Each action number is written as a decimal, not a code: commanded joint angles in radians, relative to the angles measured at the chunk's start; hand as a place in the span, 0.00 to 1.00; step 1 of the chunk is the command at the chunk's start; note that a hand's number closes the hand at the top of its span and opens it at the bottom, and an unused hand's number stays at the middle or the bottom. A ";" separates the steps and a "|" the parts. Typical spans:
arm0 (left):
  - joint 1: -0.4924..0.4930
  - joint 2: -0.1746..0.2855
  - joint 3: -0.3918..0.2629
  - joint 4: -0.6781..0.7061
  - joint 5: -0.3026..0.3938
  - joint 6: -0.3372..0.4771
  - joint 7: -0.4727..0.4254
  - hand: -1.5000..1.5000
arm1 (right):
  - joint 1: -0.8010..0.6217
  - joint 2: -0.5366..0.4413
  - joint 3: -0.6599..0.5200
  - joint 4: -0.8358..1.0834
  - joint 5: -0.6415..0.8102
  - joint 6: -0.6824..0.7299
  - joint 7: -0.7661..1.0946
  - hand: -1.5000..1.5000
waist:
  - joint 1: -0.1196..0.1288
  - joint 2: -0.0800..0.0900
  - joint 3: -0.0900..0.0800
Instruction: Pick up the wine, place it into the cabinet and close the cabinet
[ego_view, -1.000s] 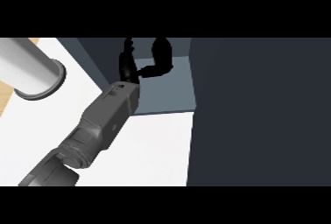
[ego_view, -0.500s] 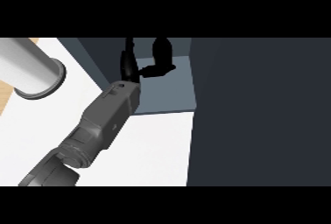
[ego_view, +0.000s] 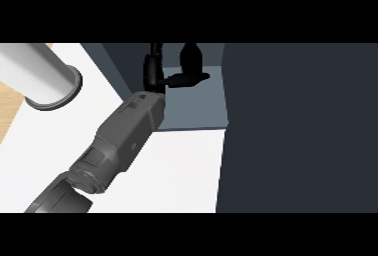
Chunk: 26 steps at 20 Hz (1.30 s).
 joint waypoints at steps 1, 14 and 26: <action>0.012 0.022 0.007 -0.069 -0.005 -0.048 -0.007 0.00 | 0.020 -0.008 -0.025 -0.197 -0.097 -0.037 0.121 0.00 | 0.026 -0.010 0.000; 0.256 0.018 -0.064 -0.448 -0.046 -0.031 0.062 0.00 | 0.060 -0.015 0.015 -0.236 -0.050 -0.051 0.123 0.00 | 0.056 -0.023 0.000; 0.623 0.073 -0.217 -0.983 -0.088 0.027 0.195 0.00 | 0.084 -0.030 0.038 -0.221 -0.018 -0.052 0.066 0.00 | 0.047 -0.021 0.001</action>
